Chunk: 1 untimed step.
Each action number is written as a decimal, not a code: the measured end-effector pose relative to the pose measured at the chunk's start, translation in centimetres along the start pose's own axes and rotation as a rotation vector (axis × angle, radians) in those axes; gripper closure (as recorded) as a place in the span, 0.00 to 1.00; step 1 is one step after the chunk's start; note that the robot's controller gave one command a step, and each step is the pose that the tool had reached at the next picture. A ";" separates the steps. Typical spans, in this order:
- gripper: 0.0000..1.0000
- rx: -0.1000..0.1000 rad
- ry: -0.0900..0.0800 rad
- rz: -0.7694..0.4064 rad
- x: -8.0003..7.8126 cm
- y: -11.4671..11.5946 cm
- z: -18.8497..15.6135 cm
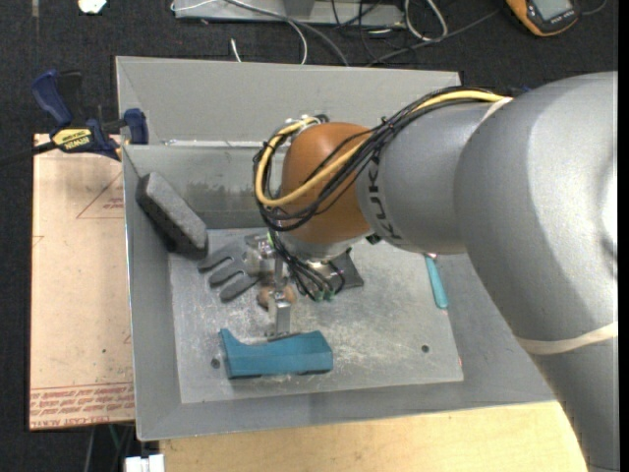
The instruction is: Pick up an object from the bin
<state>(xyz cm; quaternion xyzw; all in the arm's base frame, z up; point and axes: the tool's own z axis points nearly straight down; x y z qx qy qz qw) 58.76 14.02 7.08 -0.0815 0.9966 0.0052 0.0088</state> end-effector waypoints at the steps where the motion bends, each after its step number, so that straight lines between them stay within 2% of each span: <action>1: 1.00 -0.001 0.003 0.064 -0.2 0.0 -1.2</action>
Offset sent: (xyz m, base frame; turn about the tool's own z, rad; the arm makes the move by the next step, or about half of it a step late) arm 0.0000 0.0000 0.0000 0.0000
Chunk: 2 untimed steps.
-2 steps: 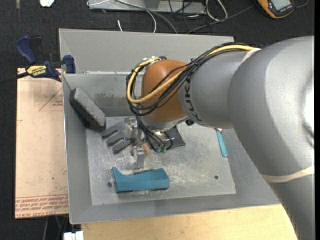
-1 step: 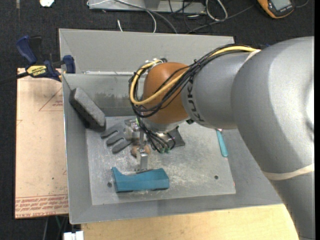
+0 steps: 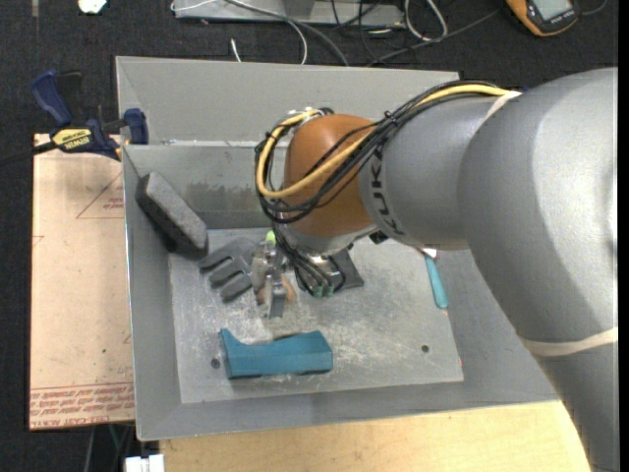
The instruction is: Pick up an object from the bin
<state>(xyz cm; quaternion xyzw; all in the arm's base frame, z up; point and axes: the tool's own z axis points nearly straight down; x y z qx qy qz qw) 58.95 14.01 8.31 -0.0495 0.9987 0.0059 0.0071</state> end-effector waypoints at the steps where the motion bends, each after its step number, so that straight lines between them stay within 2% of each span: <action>1: 1.00 0.000 0.000 0.000 0.0 0.0 0.0; 2: 1.00 0.001 0.003 -0.090 -0.4 0.5 -5.1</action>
Offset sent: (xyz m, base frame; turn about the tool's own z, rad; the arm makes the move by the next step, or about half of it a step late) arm 0.0068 0.0092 0.1053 -0.1798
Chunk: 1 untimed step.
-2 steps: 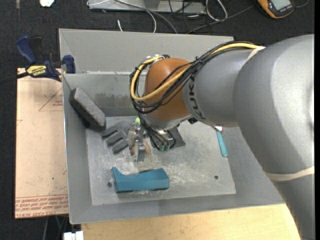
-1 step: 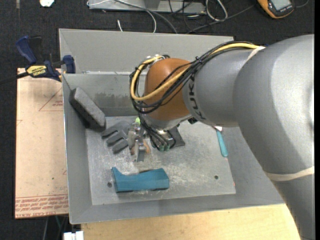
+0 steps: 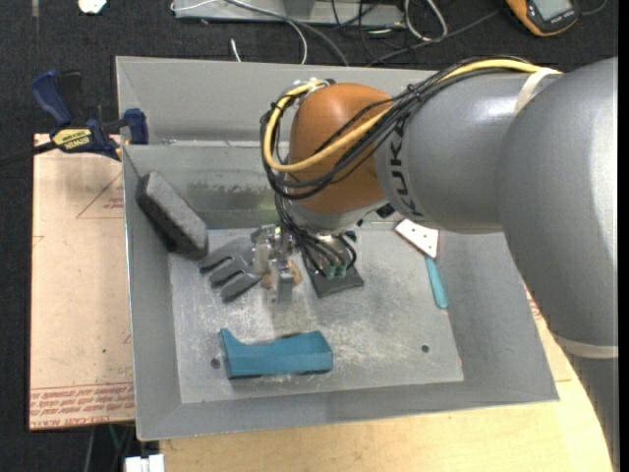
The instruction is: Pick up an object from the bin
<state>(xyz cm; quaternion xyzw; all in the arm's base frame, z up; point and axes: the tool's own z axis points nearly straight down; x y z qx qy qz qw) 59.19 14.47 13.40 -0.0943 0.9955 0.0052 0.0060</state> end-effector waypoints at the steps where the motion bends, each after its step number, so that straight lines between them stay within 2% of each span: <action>1: 1.00 -0.001 -0.002 0.040 -0.6 -0.3 -5.0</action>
Offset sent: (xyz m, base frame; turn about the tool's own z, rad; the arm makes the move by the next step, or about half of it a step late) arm -0.0470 -0.0446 -0.0631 -0.0465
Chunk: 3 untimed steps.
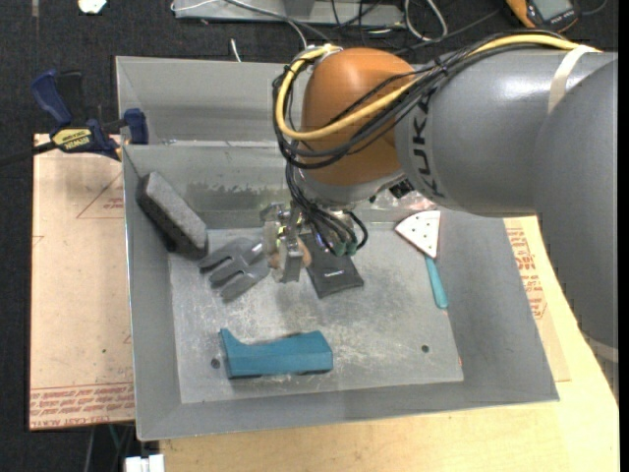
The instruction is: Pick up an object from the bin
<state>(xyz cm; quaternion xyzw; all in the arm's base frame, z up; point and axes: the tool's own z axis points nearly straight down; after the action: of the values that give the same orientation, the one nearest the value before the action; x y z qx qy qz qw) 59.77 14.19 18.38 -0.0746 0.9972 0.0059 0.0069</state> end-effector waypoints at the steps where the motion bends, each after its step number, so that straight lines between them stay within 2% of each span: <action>1: 1.00 0.001 0.003 -0.059 4.2 -2.4 8.4; 2: 1.00 -0.001 -0.002 -0.049 2.6 -1.6 2.5; 3: 1.00 0.000 -0.002 0.150 3.3 -3.2 -0.3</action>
Offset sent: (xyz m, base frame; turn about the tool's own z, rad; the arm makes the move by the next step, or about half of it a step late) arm -0.0042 -0.0088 0.0662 -0.0296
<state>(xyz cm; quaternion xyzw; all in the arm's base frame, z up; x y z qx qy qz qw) 56.95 10.52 18.63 0.0004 1.0000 0.0066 0.0072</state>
